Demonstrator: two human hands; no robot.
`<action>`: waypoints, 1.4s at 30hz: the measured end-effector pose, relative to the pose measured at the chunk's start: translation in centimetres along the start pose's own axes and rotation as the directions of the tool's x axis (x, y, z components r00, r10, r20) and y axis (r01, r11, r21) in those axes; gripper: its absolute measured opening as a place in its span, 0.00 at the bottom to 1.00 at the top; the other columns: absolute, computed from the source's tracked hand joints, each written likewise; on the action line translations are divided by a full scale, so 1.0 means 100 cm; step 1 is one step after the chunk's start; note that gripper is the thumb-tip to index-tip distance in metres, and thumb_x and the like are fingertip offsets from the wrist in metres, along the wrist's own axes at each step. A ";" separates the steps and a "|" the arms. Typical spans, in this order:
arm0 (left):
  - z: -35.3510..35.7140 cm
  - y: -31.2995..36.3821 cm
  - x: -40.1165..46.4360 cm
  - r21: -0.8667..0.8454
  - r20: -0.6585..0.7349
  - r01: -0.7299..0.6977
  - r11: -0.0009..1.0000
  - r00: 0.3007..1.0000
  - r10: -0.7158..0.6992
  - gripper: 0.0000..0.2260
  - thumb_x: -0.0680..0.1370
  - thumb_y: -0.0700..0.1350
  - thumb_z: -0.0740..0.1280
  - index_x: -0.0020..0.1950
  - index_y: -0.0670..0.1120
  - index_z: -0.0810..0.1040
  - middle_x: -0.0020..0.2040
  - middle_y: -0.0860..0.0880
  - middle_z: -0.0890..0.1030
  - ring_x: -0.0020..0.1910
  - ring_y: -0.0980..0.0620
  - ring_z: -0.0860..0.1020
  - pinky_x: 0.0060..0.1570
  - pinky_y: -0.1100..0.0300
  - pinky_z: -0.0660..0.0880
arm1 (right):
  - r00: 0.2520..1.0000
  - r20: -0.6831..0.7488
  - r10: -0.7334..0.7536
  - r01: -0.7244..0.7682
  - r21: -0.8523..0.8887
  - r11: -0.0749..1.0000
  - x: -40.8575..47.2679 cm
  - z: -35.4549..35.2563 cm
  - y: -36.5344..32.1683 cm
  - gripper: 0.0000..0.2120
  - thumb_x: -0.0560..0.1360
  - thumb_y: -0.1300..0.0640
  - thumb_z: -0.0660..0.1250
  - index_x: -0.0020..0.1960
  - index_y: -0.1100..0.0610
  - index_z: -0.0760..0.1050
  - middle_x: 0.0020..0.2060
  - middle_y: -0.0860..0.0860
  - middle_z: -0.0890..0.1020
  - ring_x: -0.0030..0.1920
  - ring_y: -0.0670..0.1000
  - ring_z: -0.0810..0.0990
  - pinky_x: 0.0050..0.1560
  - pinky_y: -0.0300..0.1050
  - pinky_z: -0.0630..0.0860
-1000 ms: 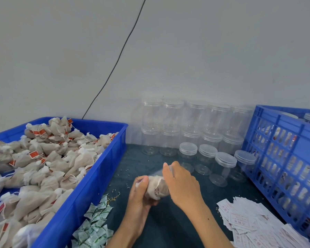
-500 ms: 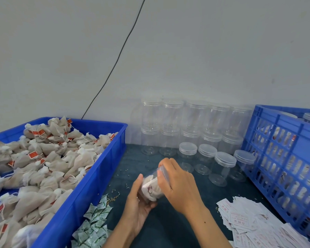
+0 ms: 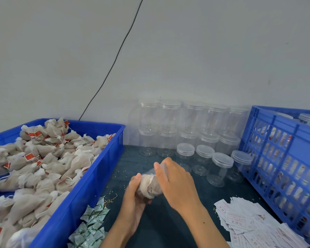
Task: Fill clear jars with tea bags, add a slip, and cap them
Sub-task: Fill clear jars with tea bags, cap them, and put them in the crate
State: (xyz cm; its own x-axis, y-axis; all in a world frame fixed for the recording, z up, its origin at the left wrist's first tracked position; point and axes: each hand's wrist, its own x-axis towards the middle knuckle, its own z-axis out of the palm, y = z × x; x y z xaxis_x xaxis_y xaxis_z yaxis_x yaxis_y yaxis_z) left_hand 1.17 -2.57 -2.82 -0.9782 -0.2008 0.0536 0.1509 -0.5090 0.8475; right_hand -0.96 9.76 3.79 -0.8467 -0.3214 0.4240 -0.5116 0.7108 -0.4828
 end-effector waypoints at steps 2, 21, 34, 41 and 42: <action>-0.002 0.000 0.000 -0.096 0.009 0.096 0.991 0.995 -0.095 0.16 0.71 0.55 0.68 0.43 0.42 0.84 0.40 0.41 0.80 0.35 0.48 0.76 0.36 0.55 0.67 | 0.991 0.002 -0.133 0.133 -0.058 0.989 -0.003 0.001 0.000 0.23 0.74 0.33 0.42 0.51 0.48 0.66 0.46 0.44 0.73 0.42 0.51 0.76 0.45 0.48 0.73; 0.003 0.003 -0.001 0.090 -0.025 -0.047 0.995 0.998 0.050 0.19 0.73 0.49 0.68 0.54 0.36 0.71 0.38 0.40 0.76 0.30 0.52 0.74 0.27 0.60 0.69 | 0.950 0.262 0.168 -0.238 0.263 0.935 0.009 0.007 0.009 0.18 0.80 0.36 0.47 0.53 0.47 0.67 0.51 0.43 0.73 0.55 0.50 0.73 0.57 0.48 0.67; 0.007 0.001 -0.005 -0.062 -0.069 0.031 0.998 0.997 -0.035 0.24 0.79 0.51 0.59 0.65 0.33 0.69 0.50 0.37 0.78 0.43 0.46 0.75 0.40 0.54 0.69 | 0.902 0.426 0.071 -0.289 0.475 0.831 0.006 -0.005 0.018 0.26 0.77 0.33 0.52 0.70 0.44 0.58 0.68 0.44 0.64 0.68 0.46 0.66 0.64 0.44 0.64; 0.006 0.002 -0.008 -0.063 -0.082 0.018 0.998 0.996 -0.024 0.30 0.74 0.53 0.62 0.66 0.30 0.69 0.49 0.37 0.77 0.44 0.45 0.74 0.40 0.55 0.68 | 0.943 0.327 0.055 -0.138 0.237 0.962 0.005 -0.009 0.015 0.13 0.77 0.40 0.60 0.59 0.40 0.62 0.56 0.42 0.69 0.56 0.51 0.73 0.57 0.50 0.73; 0.006 0.002 -0.007 -0.056 -0.090 0.010 0.998 0.996 -0.015 0.29 0.75 0.53 0.62 0.65 0.30 0.69 0.48 0.37 0.76 0.43 0.45 0.74 0.38 0.55 0.68 | 0.937 0.340 0.086 -0.167 0.218 0.961 0.006 -0.010 0.014 0.14 0.77 0.37 0.59 0.58 0.41 0.62 0.55 0.43 0.69 0.54 0.53 0.74 0.54 0.51 0.74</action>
State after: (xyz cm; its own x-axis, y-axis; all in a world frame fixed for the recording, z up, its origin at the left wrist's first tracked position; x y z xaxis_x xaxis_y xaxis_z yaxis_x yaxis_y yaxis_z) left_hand 1.84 -2.04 -2.41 -0.9635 -0.2678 -0.0072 0.1487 -0.5570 0.8171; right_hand -2.03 11.23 4.11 -0.8865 -0.4528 0.0953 -0.3822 0.6005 -0.7023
